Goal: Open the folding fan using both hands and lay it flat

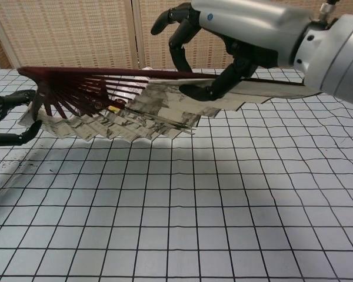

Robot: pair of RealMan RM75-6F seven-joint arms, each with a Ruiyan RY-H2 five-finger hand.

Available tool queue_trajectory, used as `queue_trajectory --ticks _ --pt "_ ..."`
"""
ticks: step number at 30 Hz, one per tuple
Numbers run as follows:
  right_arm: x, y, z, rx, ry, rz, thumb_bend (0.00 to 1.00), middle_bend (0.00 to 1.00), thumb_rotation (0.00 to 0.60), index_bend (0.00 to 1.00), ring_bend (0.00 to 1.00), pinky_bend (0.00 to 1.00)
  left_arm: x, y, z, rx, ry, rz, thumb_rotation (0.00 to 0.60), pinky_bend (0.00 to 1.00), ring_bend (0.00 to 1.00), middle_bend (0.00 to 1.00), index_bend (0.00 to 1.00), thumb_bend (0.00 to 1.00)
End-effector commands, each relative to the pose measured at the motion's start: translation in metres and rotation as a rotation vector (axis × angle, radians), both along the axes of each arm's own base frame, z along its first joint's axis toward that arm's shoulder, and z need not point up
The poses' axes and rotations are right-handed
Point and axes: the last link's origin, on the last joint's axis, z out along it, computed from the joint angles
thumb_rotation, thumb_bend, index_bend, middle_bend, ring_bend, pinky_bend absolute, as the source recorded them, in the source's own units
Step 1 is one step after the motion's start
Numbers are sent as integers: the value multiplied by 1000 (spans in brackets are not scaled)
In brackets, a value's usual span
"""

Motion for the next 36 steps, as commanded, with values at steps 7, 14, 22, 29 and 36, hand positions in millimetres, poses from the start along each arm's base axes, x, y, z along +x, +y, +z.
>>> queue_trajectory --ticks 7,14,22,29,36 --pt "-26 15 1 -79 151 65 707 104 600 597 0 0 -7 -14 -18 -66 59 -49 600 0 0 100 269 514" --pt "-48 27 -3 -91 259 69 706 95 600 499 0 0 -10 -19 -25 -81 96 -66 600 0 0 99 230 513" --pt "-77 32 -3 -108 305 22 707 88 600 458 0 0 -22 -28 -32 -112 148 -57 600 0 0 99 220 512" --pt "-96 33 5 -216 385 8 706 16 600 191 0 0 -20 -38 -44 -155 153 -66 600 0 0 99 193 513" --pt "-135 41 18 -187 584 -124 299 0 600 0 0 0 -18 -43 -42 -142 150 -75 600 0 0 100 189 513"
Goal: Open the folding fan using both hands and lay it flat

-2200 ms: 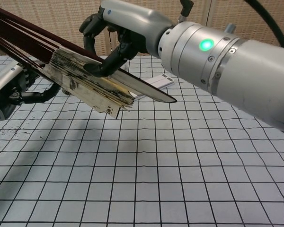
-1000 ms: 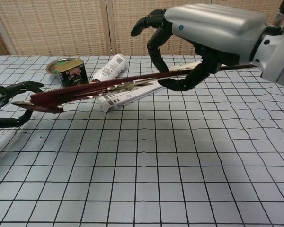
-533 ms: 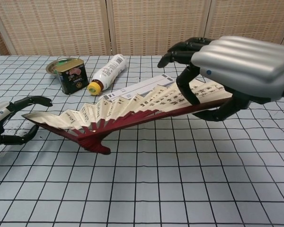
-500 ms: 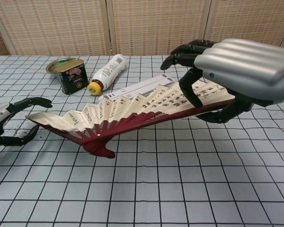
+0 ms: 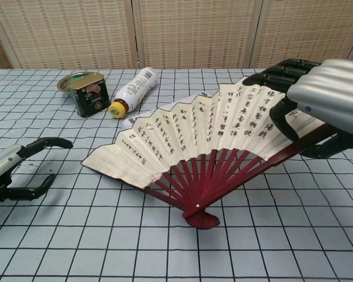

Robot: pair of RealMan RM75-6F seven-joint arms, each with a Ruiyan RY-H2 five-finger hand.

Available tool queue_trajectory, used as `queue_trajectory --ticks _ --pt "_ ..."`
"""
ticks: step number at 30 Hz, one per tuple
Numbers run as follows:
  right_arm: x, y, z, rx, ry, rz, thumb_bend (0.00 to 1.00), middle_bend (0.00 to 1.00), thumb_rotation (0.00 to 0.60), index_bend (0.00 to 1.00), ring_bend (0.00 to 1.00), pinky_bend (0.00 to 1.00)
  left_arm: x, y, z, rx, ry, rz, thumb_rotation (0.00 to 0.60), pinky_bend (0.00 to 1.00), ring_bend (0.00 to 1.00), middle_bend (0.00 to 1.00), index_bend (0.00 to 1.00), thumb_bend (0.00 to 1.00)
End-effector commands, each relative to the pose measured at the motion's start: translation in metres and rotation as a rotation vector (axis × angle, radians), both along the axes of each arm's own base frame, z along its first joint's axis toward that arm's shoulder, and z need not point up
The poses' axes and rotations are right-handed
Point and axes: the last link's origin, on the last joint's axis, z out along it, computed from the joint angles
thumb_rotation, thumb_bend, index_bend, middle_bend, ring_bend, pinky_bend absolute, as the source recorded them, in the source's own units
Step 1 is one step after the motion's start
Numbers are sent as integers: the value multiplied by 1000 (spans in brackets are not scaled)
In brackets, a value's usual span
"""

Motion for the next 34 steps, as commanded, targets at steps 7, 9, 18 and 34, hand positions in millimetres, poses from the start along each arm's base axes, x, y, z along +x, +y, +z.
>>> queue_trajectory --ticks 7,9,18,34 --pt "-35 13 2 194 184 -216 101 0 600 0 0 0 1 -7 -1 -66 -63 23 600 0 0 57 158 503" --pt "-42 13 -2 255 226 -229 100 0 600 0 0 0 -1 -10 1 -156 -156 71 600 0 0 24 115 483" --pt "-58 22 26 270 35 -355 100 0 600 0 0 0 7 -32 48 -217 -246 66 600 0 0 0 2 448" --pt "-149 70 117 -441 -318 -451 105 0 600 0 0 0 -9 -73 205 256 564 331 600 1 0 0 0 421"
